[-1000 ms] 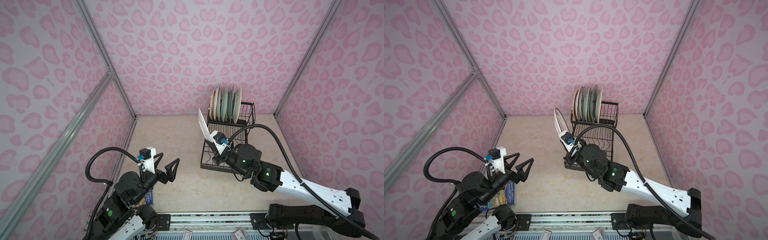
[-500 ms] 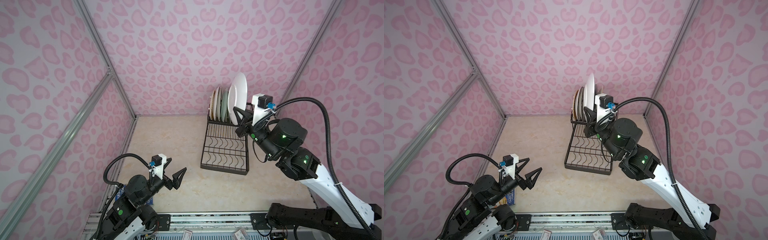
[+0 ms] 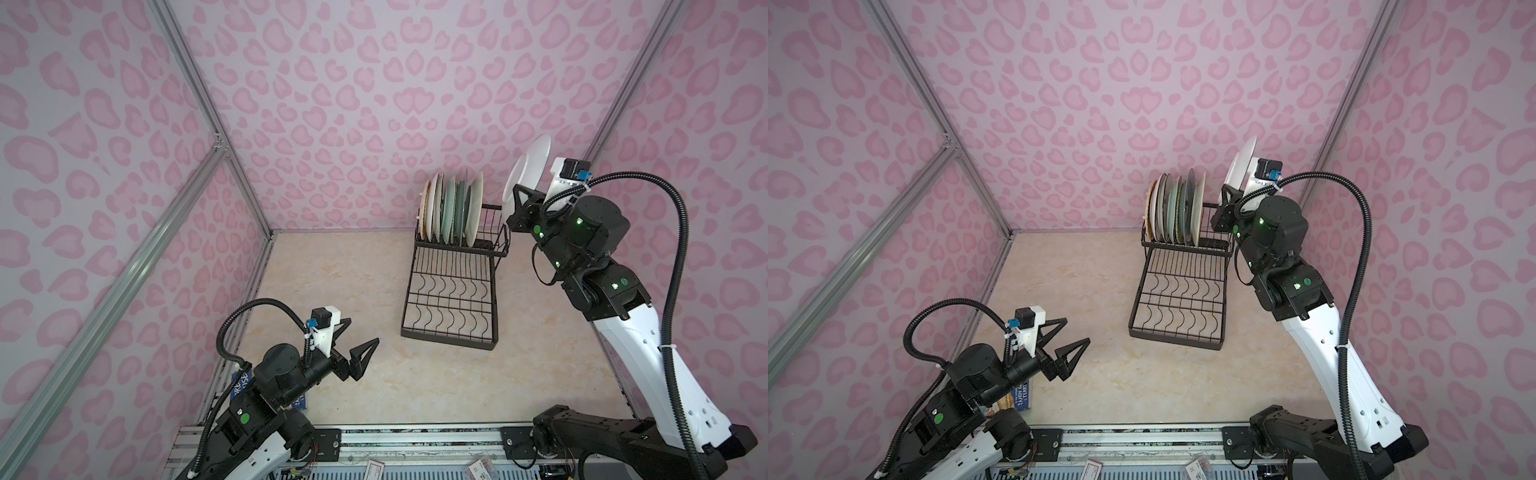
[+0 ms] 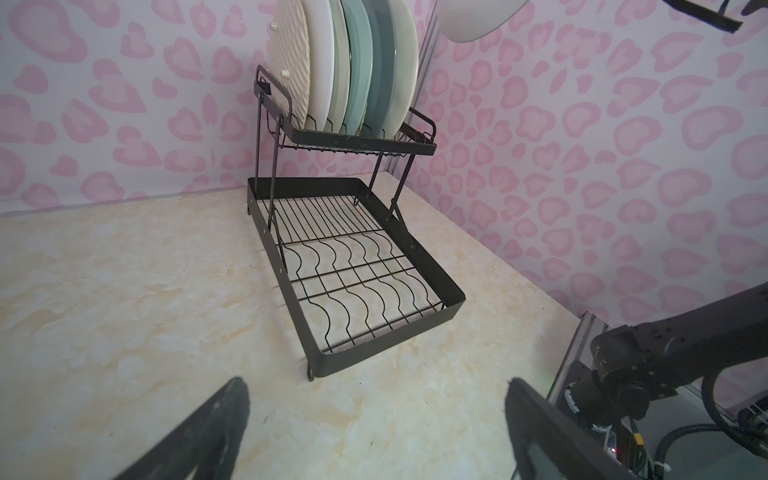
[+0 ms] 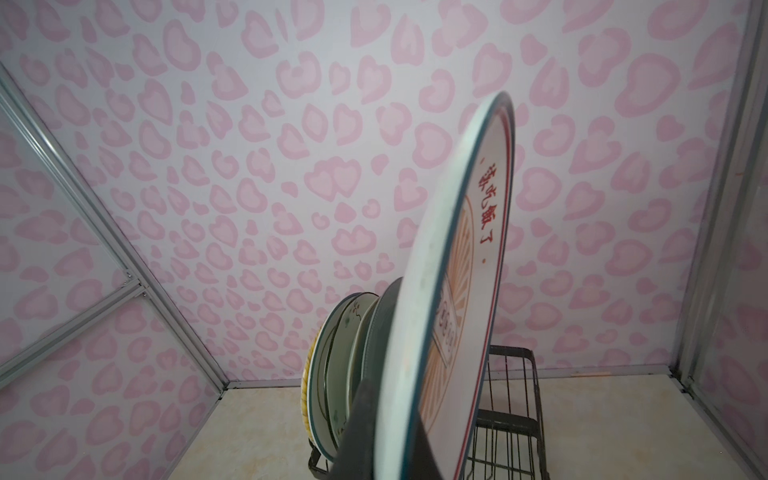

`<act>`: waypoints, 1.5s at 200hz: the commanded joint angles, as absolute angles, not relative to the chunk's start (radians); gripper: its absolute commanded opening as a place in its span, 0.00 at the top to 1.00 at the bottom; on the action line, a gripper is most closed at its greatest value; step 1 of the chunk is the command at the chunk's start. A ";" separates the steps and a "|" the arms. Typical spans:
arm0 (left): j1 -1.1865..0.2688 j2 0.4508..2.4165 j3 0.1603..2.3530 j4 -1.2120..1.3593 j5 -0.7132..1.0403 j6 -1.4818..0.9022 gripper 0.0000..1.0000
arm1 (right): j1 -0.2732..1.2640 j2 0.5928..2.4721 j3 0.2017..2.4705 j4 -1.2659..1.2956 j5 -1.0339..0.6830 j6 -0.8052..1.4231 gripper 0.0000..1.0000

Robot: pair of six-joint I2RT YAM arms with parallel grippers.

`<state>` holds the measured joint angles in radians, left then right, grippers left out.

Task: Load the plates into the dish rack
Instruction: 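Carry the sunburst plate with the right gripper over the rack's upper tier and lower it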

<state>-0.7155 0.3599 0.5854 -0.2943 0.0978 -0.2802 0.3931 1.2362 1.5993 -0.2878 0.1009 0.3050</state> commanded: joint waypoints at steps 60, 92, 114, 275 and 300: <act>-0.702 0.366 0.591 -0.278 0.126 -0.266 0.03 | 0.242 1.435 1.633 -0.232 -0.147 0.405 1.00; -0.693 0.374 0.590 -0.276 0.136 -0.267 0.02 | 0.224 1.494 1.640 -0.229 -0.211 0.415 1.00; -0.684 0.379 0.590 -0.274 0.143 -0.268 0.02 | 0.207 1.525 1.642 -0.220 -0.262 0.417 1.00; -0.640 0.413 0.590 -0.258 0.200 -0.282 0.03 | 0.161 1.557 1.678 -0.248 -0.430 0.414 1.00; -0.636 0.413 0.589 -0.253 0.211 -0.284 0.02 | 0.161 1.556 1.694 -0.256 -0.457 0.418 1.00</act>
